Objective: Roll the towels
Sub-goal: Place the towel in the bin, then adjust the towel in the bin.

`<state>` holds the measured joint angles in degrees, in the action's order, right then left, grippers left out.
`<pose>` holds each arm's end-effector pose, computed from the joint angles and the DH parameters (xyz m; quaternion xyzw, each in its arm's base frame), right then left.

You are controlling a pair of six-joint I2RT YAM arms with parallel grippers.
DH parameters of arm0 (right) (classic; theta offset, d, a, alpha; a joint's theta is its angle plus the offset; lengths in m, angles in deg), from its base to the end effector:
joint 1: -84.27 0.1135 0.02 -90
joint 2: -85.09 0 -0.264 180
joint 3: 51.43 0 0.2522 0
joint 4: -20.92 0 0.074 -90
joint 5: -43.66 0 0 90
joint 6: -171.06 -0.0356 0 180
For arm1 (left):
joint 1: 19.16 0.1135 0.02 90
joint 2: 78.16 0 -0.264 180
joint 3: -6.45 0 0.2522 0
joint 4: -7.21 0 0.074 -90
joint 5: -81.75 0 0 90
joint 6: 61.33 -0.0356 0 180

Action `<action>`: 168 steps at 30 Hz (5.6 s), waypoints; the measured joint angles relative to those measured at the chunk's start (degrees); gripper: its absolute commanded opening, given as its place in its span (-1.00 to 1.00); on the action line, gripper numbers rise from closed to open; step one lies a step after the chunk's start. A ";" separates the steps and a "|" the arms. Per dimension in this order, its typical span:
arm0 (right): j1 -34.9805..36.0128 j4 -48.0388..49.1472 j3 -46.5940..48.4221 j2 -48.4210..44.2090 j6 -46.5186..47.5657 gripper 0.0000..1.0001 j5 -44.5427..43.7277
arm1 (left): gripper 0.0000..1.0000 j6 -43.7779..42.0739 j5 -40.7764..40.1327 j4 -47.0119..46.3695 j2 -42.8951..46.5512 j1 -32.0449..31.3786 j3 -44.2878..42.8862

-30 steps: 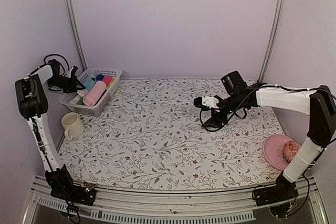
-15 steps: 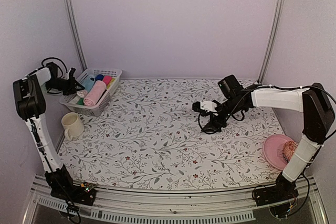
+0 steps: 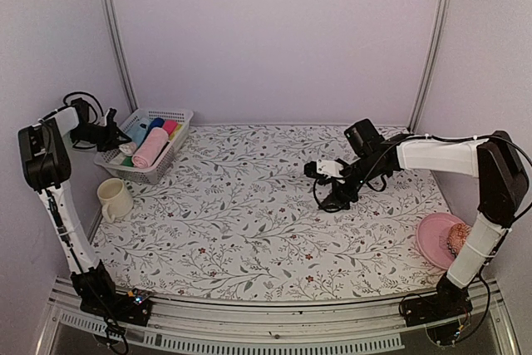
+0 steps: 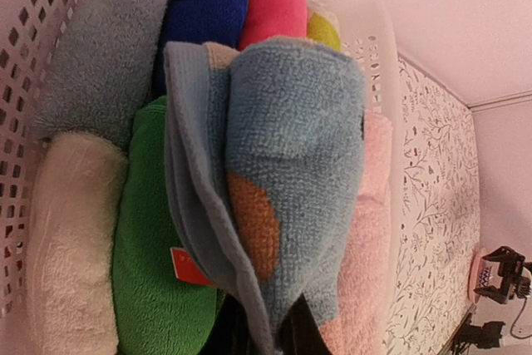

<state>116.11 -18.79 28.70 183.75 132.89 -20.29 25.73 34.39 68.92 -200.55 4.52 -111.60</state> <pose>0.2930 0.2004 0.2042 -0.6710 0.6571 0.1672 0.3002 0.4251 0.1601 0.2258 -0.0898 0.9100 -0.3016 0.2700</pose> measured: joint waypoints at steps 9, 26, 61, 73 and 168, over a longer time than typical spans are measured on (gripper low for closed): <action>0.00 -0.02 0.00 0.02 0.02 0.56 -0.07 | -1.00 -0.31 0.02 -0.04 -0.09 0.00 0.11; 0.00 -0.24 0.02 0.11 0.02 0.56 -0.39 | -0.84 -0.42 -2.80 0.66 -1.40 -0.66 2.80; 0.00 -1.05 0.74 0.11 0.02 0.56 -0.20 | 0.15 4.68 -16.85 -3.98 3.41 -1.95 2.67; 0.00 -1.11 0.76 0.11 0.02 0.56 0.07 | -0.23 2.49 -25.83 -6.75 11.65 -10.40 1.90; 0.00 -2.40 0.76 0.11 0.22 0.98 0.00 | -0.10 -0.72 -32.61 0.66 1.92 -13.03 -1.70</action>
<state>116.11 -21.20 29.46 183.85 133.11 -20.29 25.01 1.78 69.57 -198.63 -8.51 -113.31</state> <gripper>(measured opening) 0.988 0.447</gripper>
